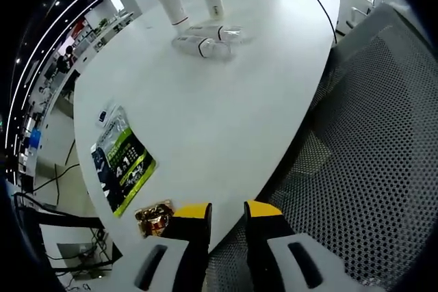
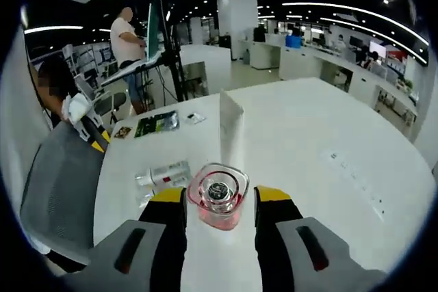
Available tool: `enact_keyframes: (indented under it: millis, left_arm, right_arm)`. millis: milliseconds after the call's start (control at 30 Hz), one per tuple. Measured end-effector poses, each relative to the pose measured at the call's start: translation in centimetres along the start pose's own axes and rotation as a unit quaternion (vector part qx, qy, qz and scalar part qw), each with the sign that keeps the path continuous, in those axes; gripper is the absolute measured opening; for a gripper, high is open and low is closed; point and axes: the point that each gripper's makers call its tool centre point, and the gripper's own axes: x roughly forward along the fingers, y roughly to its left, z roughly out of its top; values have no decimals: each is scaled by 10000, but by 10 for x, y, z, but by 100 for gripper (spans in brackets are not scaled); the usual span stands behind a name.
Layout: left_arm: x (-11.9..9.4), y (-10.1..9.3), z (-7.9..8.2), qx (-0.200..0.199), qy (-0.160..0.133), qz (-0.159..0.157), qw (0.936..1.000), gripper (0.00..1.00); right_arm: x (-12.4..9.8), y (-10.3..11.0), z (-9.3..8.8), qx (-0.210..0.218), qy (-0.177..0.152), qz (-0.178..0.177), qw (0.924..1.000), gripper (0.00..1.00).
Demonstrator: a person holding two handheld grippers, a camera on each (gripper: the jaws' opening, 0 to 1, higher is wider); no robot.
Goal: Arrange the skincare products in the storage area until every visible bottle or jar stands upright without overlapping.
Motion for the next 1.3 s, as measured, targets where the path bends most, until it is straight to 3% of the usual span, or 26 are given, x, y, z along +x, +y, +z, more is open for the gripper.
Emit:
enact_keyframes:
  millis: [33, 133, 333, 500, 600, 667, 800, 967, 1067, 1133, 1300]
  left_arm:
    - [0, 0, 0, -4, -5, 0, 10000, 20]
    - [0, 0, 0, -12, 1, -2, 10000, 20]
    - [1, 0, -1, -14, 15, -10, 10000, 20]
    - [1, 0, -2, 1, 30, -22, 10000, 20]
    - [1, -1, -2, 16, 49, -35, 10000, 20]
    - [1, -2, -3, 22, 64, -45, 10000, 20]
    - [1, -2, -3, 31, 82, -65, 9999, 20]
    - [2, -4, -5, 68, 128, -114, 9998, 20]
    - [3, -5, -5, 79, 136, -128, 9998, 20]
    - [3, -5, -5, 61, 139, -129, 9998, 20]
    - [3, -6, -5, 71, 152, -148, 9997, 20]
  right_arm:
    - [1, 5, -1, 126, -21, 116, 9999, 31]
    - [1, 0, 0, 258, -141, -113, 9995, 30]
    - [4, -8, 3, 507, -492, -986, 9926, 29]
    - [5, -14, 6, 893, -813, -1829, 9757, 29]
    - [3, -21, 6, 1114, -898, -2417, 9597, 29]
    - [3, -24, 6, 1350, -1003, -2673, 9488, 29]
    - [4, -28, 6, 1492, -1051, -3033, 9353, 29]
    - [8, -25, 9, 1525, -1350, -2775, 9389, 32]
    - [8, -23, -1, 1399, -1221, -2727, 9440, 46]
    - [10, -17, -14, 1480, -1086, -2498, 9507, 46]
    - [11, -17, -39, 1212, -599, -2341, 9628, 40]
